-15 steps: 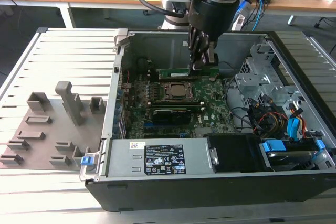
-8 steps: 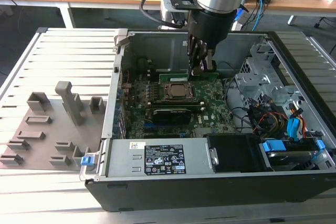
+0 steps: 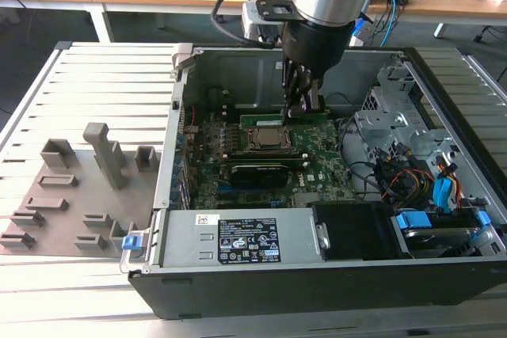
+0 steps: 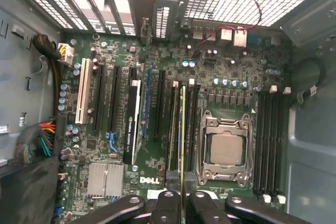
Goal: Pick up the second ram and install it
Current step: 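Insert the second ram into the second slot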
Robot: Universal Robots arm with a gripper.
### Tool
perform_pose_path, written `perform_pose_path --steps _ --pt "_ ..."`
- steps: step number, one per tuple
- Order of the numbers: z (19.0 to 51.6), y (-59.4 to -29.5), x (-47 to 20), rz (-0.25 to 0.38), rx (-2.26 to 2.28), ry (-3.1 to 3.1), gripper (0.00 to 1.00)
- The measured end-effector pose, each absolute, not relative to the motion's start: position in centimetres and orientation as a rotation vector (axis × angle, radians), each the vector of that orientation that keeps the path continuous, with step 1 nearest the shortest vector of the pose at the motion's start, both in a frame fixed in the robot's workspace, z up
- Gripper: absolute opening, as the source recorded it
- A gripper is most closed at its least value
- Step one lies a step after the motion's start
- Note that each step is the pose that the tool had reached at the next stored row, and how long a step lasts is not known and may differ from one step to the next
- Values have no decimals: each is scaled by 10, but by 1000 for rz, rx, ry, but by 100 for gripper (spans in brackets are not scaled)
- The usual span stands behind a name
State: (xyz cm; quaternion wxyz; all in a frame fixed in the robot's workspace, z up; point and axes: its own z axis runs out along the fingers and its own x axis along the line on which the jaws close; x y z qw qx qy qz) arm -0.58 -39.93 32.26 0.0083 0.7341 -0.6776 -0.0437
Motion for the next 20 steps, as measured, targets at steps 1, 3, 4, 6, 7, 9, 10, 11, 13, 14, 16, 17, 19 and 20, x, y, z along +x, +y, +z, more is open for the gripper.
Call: perform_pose_path --steps 1,3,4,6,7,9,10,11,13,14,16,17,19,20 --pt "321 -399 -6 -136 2294 -2118 14" --pt "320 -398 -6 -136 2293 -2118 14" --pt "319 -398 -6 -136 2293 -2119 14" --pt "318 -398 -6 -136 2292 -2120 14" --pt "317 -398 -6 -136 2292 -2120 14" --pt "316 -398 -6 -136 2290 -2123 14" --pt "316 -398 -6 -136 2288 -2125 14" --pt "315 -398 -6 -137 2284 -2129 14" --pt "314 -398 -6 -137 2235 -2183 14" --pt "314 -398 -6 -137 2233 -2186 14" --pt "311 -398 -7 -138 2233 -2186 14" --pt "311 -398 -8 -142 2235 -2188 14" --pt "310 -398 -9 -158 2242 -2194 14" --pt "310 -398 -10 -169 2247 -2198 14"
